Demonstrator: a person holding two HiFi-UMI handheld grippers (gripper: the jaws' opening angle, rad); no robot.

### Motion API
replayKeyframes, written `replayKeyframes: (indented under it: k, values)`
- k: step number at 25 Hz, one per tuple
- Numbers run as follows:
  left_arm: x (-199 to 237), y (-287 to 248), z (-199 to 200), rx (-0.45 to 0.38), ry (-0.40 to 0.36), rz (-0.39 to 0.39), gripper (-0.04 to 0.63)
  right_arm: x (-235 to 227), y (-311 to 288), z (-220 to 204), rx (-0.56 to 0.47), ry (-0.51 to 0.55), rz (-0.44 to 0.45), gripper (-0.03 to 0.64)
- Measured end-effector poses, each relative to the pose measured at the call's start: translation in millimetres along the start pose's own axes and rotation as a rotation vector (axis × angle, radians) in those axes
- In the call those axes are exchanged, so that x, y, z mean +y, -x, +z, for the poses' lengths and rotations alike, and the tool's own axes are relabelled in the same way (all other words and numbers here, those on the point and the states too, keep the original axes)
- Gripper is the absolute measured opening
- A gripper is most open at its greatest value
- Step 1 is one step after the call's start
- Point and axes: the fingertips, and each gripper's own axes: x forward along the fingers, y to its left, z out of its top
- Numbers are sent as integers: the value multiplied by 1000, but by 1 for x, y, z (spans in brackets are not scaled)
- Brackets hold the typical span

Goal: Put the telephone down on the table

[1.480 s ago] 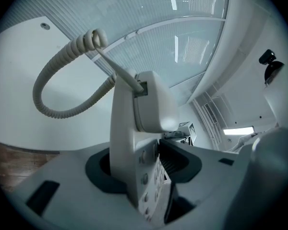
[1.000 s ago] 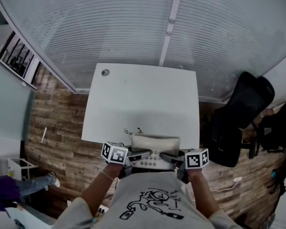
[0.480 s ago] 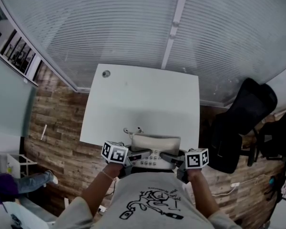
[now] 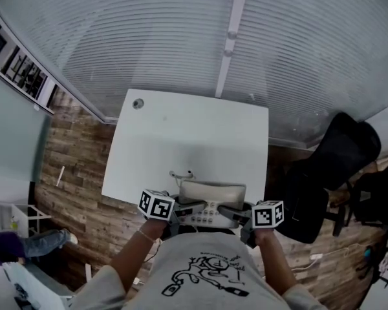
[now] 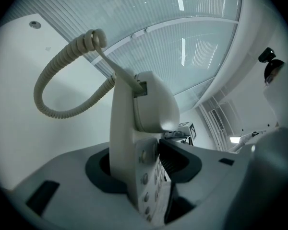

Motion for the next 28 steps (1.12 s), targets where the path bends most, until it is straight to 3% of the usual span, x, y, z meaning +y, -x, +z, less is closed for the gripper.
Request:
replayKeyframes:
  k: [10, 28]
  values:
    - [0, -36, 24, -19, 10, 15, 204, -27, 20, 29, 21, 11, 14, 314]
    - [14, -26, 50, 18, -4, 0, 212, -24, 1, 52, -12, -14, -9, 313]
